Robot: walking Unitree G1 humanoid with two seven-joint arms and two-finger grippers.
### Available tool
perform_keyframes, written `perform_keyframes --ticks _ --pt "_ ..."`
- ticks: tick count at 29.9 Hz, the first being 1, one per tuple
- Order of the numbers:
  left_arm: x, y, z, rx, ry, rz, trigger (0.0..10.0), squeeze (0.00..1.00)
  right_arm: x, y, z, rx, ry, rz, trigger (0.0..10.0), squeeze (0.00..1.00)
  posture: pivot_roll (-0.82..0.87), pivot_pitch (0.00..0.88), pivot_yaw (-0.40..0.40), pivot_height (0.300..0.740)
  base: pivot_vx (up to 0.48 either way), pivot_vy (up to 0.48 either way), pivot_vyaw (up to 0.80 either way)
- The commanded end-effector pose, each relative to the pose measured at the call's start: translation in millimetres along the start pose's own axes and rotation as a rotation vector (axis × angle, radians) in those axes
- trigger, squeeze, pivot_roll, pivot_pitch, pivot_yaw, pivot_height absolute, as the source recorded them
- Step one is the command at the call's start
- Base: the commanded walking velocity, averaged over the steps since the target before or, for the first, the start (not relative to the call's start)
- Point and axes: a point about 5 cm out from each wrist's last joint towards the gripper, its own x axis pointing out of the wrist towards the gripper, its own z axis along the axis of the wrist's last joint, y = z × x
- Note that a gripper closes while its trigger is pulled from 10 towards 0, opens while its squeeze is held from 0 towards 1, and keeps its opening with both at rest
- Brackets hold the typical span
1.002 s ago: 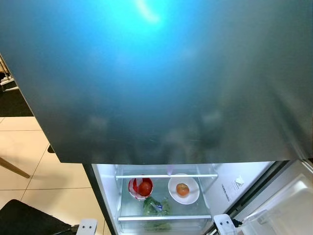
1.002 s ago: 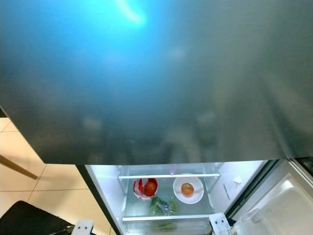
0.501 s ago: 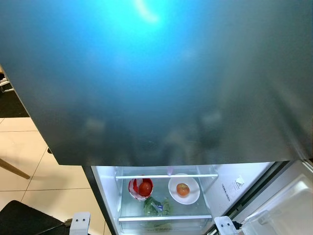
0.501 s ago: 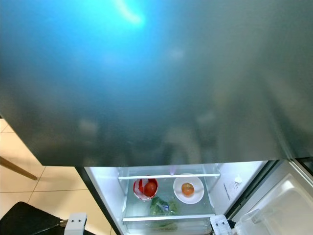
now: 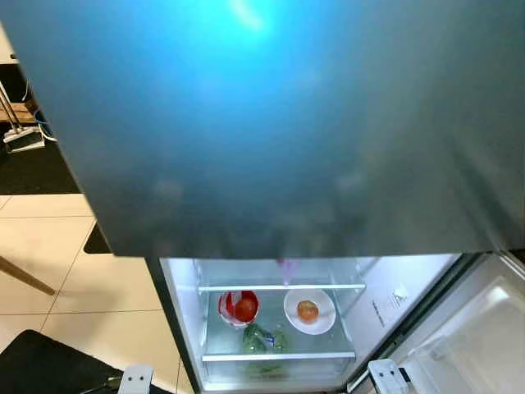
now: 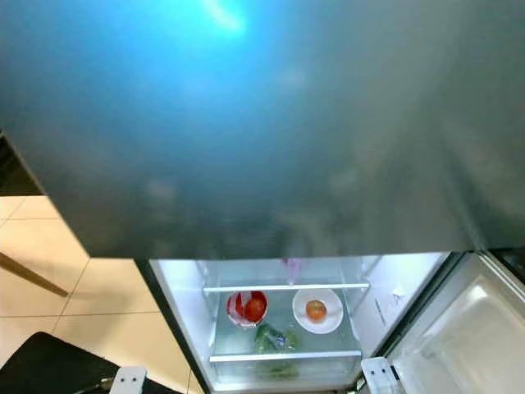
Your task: Restocking fridge
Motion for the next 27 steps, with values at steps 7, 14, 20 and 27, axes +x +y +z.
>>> perform_keyframes --ticks 7,14,20,27 --pt "2.2 -14.3 0 0.032 0.017 -0.038 10.0 0.00 -0.5 13.5 9 0.126 -0.106 0.198 10.0 0.00 0.06 0.000 -0.026 0.740 -0.307 0.000 0.00" --pt "2.5 -13.9 2 0.041 0.014 -0.040 10.0 0.00 0.3 13.7 16 0.115 -0.119 0.211 10.0 0.00 0.05 0.000 -0.025 0.740 -0.303 0.000 0.00" --pt "2.1 -13.1 0 0.048 0.020 -0.040 10.0 0.00 1.2 16.6 17 0.089 -0.106 0.209 10.0 0.00 0.05 0.000 -0.025 0.740 -0.306 0.000 0.00" --pt "1.6 -11.9 -2 0.054 0.026 -0.039 10.0 0.00 0.4 16.4 7 0.078 -0.070 0.203 10.0 0.00 0.06 0.000 -0.026 0.740 -0.302 0.000 0.00"
